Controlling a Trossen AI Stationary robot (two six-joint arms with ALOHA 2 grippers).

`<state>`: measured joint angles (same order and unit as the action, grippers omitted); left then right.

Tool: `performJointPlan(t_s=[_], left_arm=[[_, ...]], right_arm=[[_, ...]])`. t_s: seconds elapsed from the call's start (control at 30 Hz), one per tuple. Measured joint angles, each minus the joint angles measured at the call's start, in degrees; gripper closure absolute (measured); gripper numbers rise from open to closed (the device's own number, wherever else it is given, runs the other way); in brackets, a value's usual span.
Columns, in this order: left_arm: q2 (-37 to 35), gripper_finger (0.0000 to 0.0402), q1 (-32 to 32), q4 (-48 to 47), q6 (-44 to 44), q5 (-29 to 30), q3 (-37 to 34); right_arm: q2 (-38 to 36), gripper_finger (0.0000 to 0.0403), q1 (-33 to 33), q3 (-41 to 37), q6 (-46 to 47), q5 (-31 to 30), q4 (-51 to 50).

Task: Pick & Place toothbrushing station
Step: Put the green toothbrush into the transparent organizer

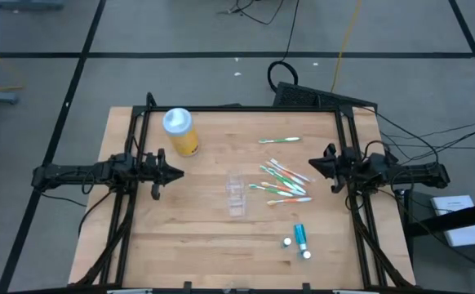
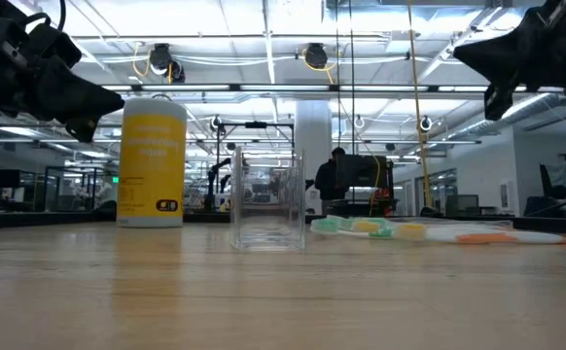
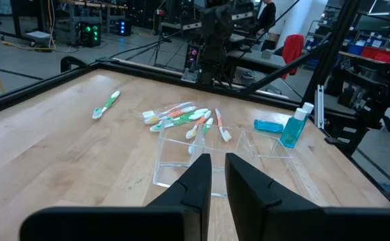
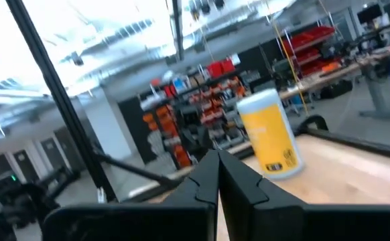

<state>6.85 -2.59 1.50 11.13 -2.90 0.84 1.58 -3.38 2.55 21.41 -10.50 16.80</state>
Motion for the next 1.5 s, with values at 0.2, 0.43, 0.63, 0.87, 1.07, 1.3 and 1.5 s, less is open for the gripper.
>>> performJointPlan(t_s=[0.2,0.43,0.63,0.87,1.07,1.3,1.5], left_arm=[[0.0,0.0353,-0.01,0.0,-0.02,0.0,0.0],[0.0,0.0353,-0.02,0.0,0.0,0.0,0.0],[0.0,0.0353,-0.01,0.01,-0.02,0.0,0.0],[0.0,0.0353,-0.01,0.0,-0.02,0.0,0.0],[0.0,0.0353,0.0,0.02,-0.02,0.0,0.0],[0.0,0.0353,0.0,0.02,-0.02,-0.02,0.0],[0.0,0.0353,-0.02,0.01,-0.01,0.0,0.0]], right_arm=[[0.0,0.0403,0.0,0.0,-4.07,-0.85,2.27],[-0.01,0.0403,0.01,0.0,-7.57,-1.64,0.69],[0.05,0.0403,0.02,0.0,-16.36,-1.52,-6.34],[4.27,0.0392,0.0,-0.04,-13.02,-10.26,-9.93],[9.9,0.0348,0.09,-0.04,-14.2,-35.58,0.75],[19.17,0.0306,4.64,2.54,-19.42,-27.94,4.83],[37.6,0.0265,14.34,15.99,-15.48,-16.95,-9.03]])
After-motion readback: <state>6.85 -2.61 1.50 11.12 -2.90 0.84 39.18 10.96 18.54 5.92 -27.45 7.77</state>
